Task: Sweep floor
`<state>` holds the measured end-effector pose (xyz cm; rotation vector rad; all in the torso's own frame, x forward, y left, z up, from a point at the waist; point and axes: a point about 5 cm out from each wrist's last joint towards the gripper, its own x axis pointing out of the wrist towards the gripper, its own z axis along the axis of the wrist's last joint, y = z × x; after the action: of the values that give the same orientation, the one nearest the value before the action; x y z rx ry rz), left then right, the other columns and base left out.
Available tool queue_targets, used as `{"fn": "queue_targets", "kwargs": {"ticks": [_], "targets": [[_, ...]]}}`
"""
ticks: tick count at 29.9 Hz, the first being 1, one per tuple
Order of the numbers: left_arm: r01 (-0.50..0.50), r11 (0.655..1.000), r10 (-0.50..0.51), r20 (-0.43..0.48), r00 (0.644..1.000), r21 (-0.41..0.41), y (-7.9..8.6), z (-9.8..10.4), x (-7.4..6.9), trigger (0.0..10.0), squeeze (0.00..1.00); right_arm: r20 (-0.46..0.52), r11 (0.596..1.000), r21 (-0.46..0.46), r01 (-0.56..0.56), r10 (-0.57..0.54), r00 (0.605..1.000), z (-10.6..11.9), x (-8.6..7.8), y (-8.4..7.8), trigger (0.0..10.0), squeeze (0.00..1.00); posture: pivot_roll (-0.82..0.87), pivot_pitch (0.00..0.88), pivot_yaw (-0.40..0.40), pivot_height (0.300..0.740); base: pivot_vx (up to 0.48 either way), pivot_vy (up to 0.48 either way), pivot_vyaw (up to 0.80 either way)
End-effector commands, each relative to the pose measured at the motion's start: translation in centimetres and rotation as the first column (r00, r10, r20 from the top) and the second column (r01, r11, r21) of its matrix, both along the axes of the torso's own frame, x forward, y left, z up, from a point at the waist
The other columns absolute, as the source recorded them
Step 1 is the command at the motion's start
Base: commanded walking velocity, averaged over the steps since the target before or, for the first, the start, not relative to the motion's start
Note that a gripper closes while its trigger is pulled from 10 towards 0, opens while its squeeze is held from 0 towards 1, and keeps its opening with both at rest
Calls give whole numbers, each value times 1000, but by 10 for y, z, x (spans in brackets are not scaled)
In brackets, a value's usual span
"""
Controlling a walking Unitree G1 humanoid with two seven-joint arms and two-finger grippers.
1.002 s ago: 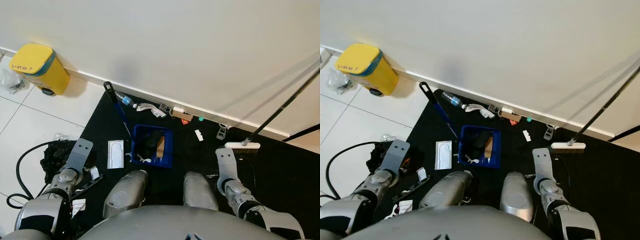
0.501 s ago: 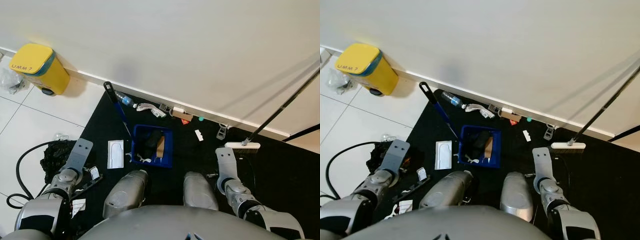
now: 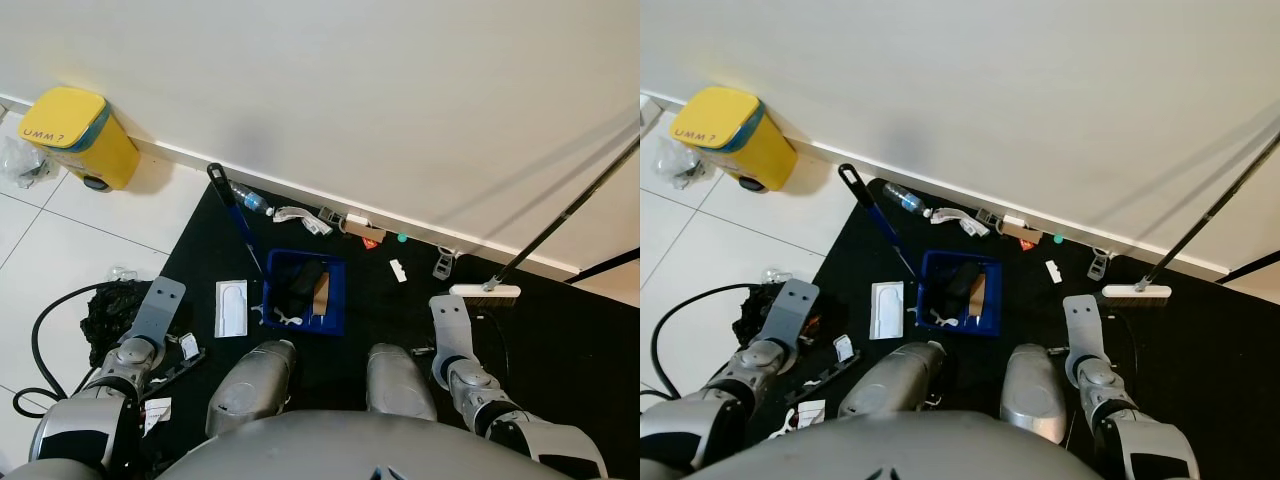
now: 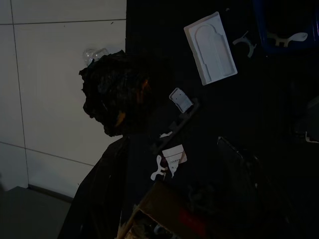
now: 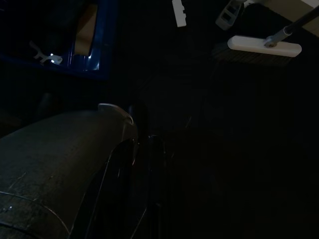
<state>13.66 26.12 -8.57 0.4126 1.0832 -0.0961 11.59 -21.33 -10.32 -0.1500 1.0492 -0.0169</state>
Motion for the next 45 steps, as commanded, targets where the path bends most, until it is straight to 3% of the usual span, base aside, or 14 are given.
{"fn": "queue_targets", "kwargs": {"ticks": [1,20,27,28,31,35,37,41,43,45], "targets": [[-1,1000,1,-8,1000,-5,-2,-2,-3,10000,0,10,1000,-1,9,-9,1000,1,0,-2,10000,0,61,0,6,740,0,0,0],[-1,1000,1,-10,1000,-7,-4,-3,-5,10000,0,11,1000,-5,3,-3,1000,1,1,-3,10000,0,59,0,2,740,0,0,0],[-41,998,43,40,998,-55,-6,-2,-5,10000,0,99,998,2,56,-56,993,7,12,-8,10000,0,51,0,6,740,0,0,0],[-64,995,69,77,995,-71,-6,-1,-4,10000,0,154,992,18,123,-124,980,11,16,-15,10000,0,57,0,1,740,0,0,0],[-78,994,86,101,991,-81,-6,0,-4,10000,0,185,986,31,164,-167,968,14,17,-20,10000,0,58,0,1,740,0,0,0],[-29,996,42,154,987,-85,-9,2,0,10000,0,283,964,77,254,-265,922,22,22,-34,10000,0,66,0,2,740,0,0,0],[3,996,14,187,982,-88,-10,5,3,10000,0,375,953,107,284,-303,876,32,34,-39,10000,0,60,0,6,740,0,0,0],[31,996,-12,215,977,-86,-11,7,5,10000,0,445,949,124,291,-315,838,41,46,-41,10000,0,56,0,9,740,0,0,0],[41,990,-7,240,971,-137,-14,9,8,10000,0,528,953,137,270,-301,794,53,68,-36,10000,0,37,0,21,740,0,0,0],[41,987,-3,241,971,-153,-15,9,9,10000,0,541,954,141,266,-299,786,55,72,-34,10000,0,37,0,21,740,0,0,0]]}}
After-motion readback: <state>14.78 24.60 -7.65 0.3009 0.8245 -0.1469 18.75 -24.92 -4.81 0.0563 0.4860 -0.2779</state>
